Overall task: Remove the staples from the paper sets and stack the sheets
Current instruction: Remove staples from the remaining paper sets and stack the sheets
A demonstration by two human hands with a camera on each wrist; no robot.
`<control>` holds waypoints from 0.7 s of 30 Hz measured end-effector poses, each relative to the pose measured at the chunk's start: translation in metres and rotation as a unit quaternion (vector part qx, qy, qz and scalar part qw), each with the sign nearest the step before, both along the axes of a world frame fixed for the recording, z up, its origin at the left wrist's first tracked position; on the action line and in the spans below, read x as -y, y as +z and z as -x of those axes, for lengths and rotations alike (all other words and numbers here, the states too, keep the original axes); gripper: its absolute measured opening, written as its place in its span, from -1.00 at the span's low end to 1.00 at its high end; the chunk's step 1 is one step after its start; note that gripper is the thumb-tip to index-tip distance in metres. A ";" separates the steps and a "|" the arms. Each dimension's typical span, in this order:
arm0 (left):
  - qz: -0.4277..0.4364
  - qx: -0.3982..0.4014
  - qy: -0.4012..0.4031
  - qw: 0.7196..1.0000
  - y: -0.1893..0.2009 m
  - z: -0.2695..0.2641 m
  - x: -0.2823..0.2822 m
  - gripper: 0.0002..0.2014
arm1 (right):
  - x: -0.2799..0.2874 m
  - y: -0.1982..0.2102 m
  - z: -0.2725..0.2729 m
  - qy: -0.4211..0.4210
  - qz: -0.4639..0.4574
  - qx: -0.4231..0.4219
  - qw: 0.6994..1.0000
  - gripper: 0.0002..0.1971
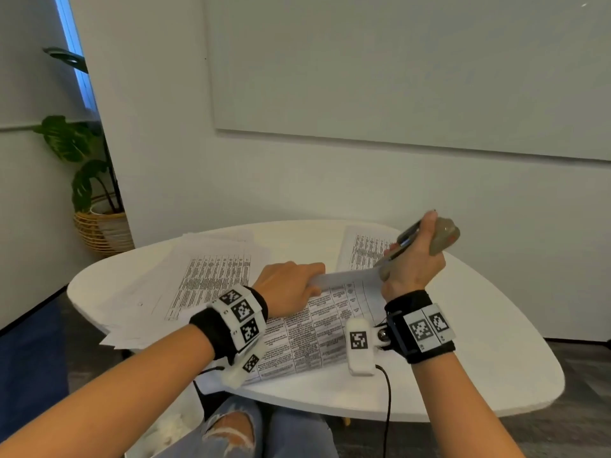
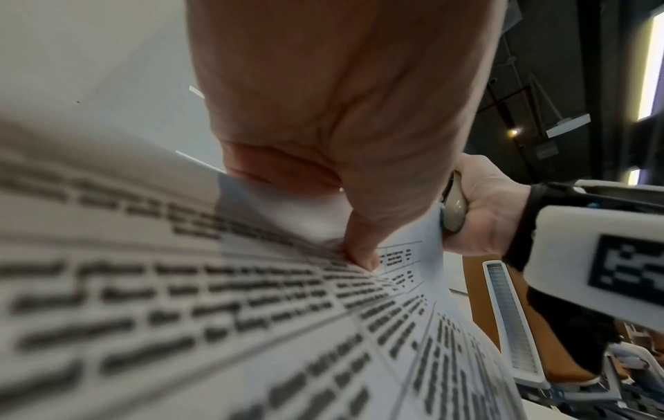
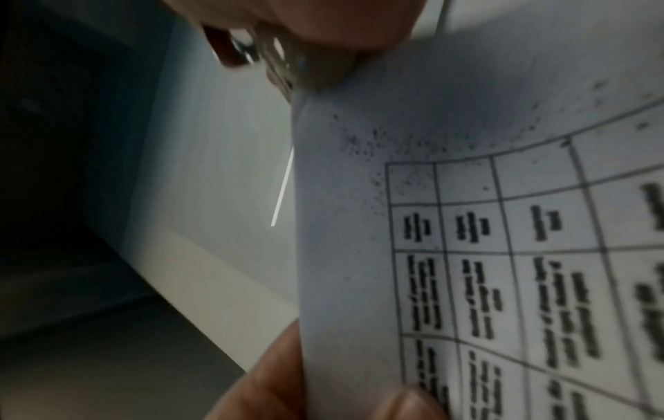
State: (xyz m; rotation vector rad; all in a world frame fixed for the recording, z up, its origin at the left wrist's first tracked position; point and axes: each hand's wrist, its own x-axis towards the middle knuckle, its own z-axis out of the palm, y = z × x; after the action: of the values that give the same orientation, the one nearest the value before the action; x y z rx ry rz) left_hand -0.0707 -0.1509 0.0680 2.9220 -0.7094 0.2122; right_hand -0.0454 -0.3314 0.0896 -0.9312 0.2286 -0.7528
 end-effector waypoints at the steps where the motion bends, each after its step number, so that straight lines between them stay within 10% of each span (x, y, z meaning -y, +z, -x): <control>1: -0.006 0.000 -0.002 1.000 -0.001 0.001 0.001 -0.86 | 0.001 -0.002 -0.002 0.000 -0.004 -0.013 1.000 -0.65; 7: -0.023 0.010 0.016 1.000 -0.005 0.001 -0.002 -0.85 | 0.011 -0.016 -0.015 0.071 -0.013 -0.075 0.995 -0.69; 13: 0.076 0.088 0.179 0.977 0.021 -0.018 -0.043 -0.82 | 0.034 -0.051 -0.042 0.086 0.200 -0.278 0.936 -0.49; 17: 0.196 0.143 0.171 0.955 0.050 -0.021 -0.063 -0.88 | 0.035 -0.076 -0.046 0.196 0.497 -0.399 0.745 -0.73; 21: 0.288 0.194 0.095 0.933 0.075 -0.017 -0.059 -0.86 | 0.025 -0.091 -0.054 0.236 0.669 -0.412 0.572 -0.56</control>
State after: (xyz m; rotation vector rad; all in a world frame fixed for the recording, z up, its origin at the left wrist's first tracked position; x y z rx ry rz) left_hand -0.0535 -0.0920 0.1431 2.3882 -0.3183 0.8730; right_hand 0.0088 -0.3565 -0.0014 -2.6872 0.1654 0.2752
